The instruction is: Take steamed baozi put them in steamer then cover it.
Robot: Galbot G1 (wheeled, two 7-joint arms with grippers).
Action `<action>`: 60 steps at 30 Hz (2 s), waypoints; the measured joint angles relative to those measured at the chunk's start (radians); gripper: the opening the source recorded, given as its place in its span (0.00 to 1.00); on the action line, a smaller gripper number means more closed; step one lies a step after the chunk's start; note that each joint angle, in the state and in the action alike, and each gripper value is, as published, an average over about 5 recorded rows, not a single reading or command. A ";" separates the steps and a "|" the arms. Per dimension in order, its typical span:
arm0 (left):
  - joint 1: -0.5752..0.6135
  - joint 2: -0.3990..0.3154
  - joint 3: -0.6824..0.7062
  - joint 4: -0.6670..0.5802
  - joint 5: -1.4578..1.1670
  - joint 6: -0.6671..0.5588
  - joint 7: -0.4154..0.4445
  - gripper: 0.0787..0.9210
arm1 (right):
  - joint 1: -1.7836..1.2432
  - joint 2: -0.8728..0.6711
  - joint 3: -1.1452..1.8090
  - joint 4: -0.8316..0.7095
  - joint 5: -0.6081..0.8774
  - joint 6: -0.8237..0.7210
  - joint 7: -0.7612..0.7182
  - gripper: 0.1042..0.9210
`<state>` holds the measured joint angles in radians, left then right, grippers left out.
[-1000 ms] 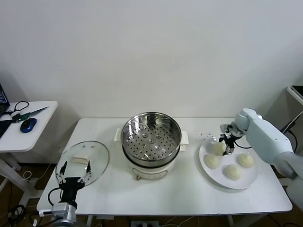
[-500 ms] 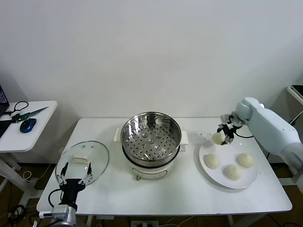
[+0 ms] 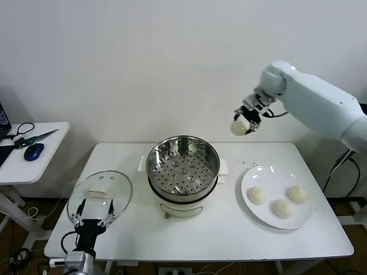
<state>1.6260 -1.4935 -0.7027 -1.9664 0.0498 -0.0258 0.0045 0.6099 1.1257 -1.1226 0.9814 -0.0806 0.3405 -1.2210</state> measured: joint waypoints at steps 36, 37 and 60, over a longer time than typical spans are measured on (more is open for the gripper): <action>0.013 -0.006 -0.010 0.027 0.001 -0.012 0.000 0.88 | -0.282 0.354 0.069 -0.106 -0.564 0.293 0.101 0.75; 0.012 -0.007 -0.009 0.027 0.002 -0.012 0.000 0.88 | -0.283 0.354 0.071 -0.107 -0.567 0.294 0.103 0.78; 0.026 -0.003 0.009 0.005 0.016 -0.006 0.000 0.88 | -0.054 0.130 -0.049 0.067 -0.198 0.152 0.073 0.88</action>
<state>1.6519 -1.4967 -0.6937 -1.9616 0.0662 -0.0317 0.0049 0.5563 1.2560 -1.1719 1.0484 -0.2783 0.4923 -1.1481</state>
